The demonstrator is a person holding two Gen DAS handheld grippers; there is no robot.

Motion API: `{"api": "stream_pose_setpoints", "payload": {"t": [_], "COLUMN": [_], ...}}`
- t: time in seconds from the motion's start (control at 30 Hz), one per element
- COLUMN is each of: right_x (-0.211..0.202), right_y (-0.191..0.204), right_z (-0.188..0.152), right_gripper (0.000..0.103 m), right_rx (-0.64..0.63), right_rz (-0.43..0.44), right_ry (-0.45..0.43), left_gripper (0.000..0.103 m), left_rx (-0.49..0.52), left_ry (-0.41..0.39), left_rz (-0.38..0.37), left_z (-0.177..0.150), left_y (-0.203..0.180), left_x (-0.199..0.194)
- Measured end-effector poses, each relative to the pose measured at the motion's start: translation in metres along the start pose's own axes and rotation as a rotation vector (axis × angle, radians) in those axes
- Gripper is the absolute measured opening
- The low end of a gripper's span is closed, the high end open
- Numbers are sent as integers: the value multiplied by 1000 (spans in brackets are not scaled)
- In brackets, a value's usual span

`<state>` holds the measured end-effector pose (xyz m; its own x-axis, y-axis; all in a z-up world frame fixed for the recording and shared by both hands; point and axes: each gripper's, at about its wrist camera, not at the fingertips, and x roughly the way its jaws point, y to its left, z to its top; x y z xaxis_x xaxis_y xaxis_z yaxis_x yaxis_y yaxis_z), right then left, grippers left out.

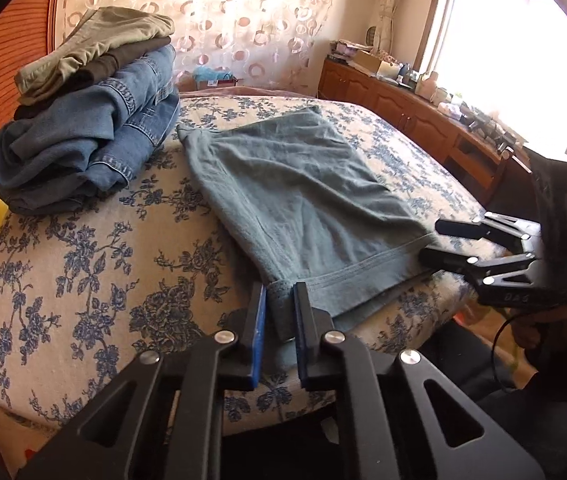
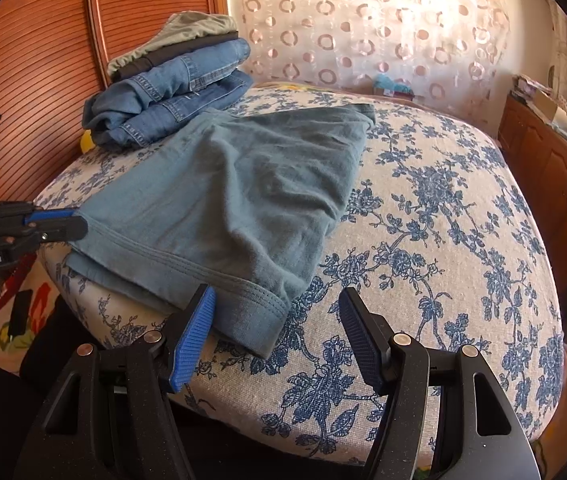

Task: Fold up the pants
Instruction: 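Grasp the shorts' hem corner with the left tool and straighten it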

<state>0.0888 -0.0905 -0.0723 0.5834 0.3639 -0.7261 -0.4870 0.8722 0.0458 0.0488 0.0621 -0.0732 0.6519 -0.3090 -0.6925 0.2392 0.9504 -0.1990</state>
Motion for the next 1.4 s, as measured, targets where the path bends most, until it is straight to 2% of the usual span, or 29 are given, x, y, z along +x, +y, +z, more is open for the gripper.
{"api": "stream_pose_setpoints", "payload": {"t": [0.2,0.4,0.5,0.57,0.7,0.9,0.97,1.3,1.4], "right_x": [1,0,1,3,5,3,2,2,1], "right_y": [-1,-1,0,1,4,5,6,10,10], "right_z": [0,0,-1,-3,-6,-10,-11,-13,-13], "right_gripper": [66,66,66,65,63,51,47,31,22], "right_rx": [12,18,21,21,18,21,19,20,14], "right_rz": [5,13,19,23,32,38,42,64,66], "right_ry": [3,-5,-1,5,13,11,11,26,31], "left_gripper": [9,10,21,38,40,38,27,23,12], "left_rx": [7,-3,-39,-40,-55,-52,-58,-9,-4], "left_ry": [-20,61,75,85,84,57,56,64,59], "left_rz": [-7,62,63,73,62,58,30,21,10], "left_z": [4,-8,-13,-14,-17,-21,-21,-21,-20], "left_y": [-7,1,7,9,12,11,11,5,3], "left_x": [-17,-2,3,8,12,11,11,12,10]}}
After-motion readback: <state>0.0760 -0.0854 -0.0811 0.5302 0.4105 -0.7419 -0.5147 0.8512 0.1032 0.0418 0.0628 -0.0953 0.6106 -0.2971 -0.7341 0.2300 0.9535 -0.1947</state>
